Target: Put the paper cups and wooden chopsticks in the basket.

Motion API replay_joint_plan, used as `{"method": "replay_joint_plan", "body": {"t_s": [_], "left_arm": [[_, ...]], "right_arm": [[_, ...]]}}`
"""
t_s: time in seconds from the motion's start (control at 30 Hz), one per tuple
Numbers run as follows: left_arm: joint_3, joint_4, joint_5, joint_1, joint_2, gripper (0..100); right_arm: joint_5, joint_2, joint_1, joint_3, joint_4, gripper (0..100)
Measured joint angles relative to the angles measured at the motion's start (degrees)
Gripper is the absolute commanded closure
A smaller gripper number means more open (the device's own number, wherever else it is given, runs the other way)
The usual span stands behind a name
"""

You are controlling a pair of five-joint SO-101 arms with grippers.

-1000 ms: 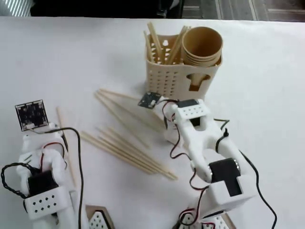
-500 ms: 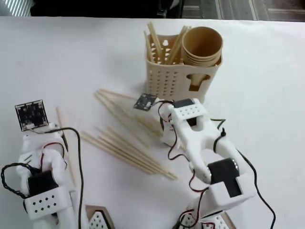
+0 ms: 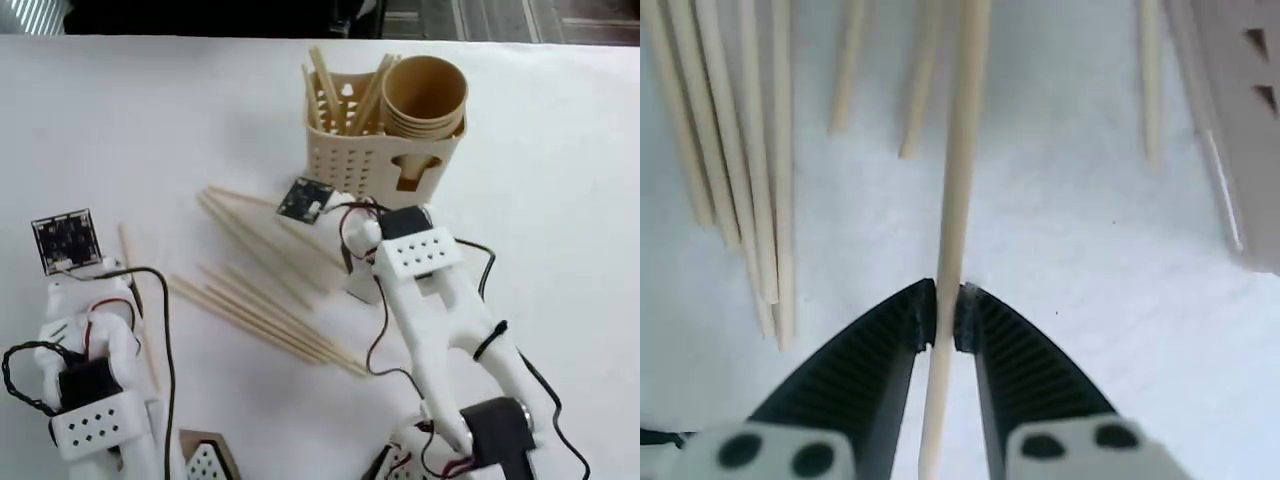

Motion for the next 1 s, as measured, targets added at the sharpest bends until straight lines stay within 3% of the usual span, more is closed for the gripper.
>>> {"method": "replay_joint_plan", "body": {"t_s": [0.23,0.5,0.73,1.0], "left_arm": [[0.0,0.0,0.0,0.0,0.0,97],[0.0,-0.09,0.0,0.0,0.0,97],[0.0,-0.09,0.0,0.0,0.0,97],[0.0,-0.09,0.0,0.0,0.0,97]], "right_arm": [[-7.38,-13.8,-7.12,-6.07,8.0,98.1],[-16.44,-16.44,-7.65,-21.89,7.82,98.1],[-20.4,-17.14,-7.56,-25.93,-6.51,98.1],[-30.24,-15.82,-0.53,-22.51,-34.64,98.1]]}}
